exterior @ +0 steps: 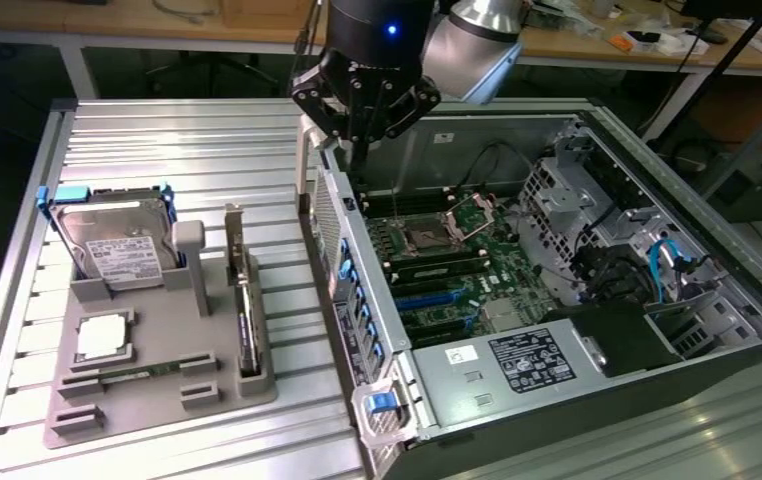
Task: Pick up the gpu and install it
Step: 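Reach for the gpu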
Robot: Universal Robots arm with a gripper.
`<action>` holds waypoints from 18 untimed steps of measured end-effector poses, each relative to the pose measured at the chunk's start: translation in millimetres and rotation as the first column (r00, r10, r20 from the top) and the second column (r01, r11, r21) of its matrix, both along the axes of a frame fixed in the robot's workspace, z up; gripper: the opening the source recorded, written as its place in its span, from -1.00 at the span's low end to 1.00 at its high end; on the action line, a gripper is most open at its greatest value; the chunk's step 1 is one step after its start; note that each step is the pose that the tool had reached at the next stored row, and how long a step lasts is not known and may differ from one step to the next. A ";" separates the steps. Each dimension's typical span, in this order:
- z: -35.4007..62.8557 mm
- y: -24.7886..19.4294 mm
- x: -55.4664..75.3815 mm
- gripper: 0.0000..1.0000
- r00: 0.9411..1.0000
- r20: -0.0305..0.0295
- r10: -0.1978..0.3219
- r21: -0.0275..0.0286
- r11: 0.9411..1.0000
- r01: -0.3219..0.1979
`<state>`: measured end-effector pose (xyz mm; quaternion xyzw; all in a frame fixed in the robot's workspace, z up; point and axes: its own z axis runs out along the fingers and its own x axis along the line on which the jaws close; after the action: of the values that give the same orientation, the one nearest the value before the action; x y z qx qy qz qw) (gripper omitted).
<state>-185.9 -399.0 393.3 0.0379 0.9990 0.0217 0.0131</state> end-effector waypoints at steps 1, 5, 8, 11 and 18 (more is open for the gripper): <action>0.0 0.0 -1.5 -0.79 1.000 0.000 0.000 0.000 1.000 0.000; 0.0 0.0 -7.0 -0.79 1.000 0.000 0.000 0.000 1.000 0.000; 0.0 0.0 -11.2 -0.79 1.000 0.000 0.000 0.000 1.000 0.000; 0.0 0.0 -15.0 -0.79 1.000 0.000 0.000 0.000 1.000 0.000; 0.0 0.0 -21.2 -0.79 1.000 0.000 0.000 0.000 1.000 0.000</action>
<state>-207.2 -398.9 393.3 0.0379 0.9990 0.0217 0.0131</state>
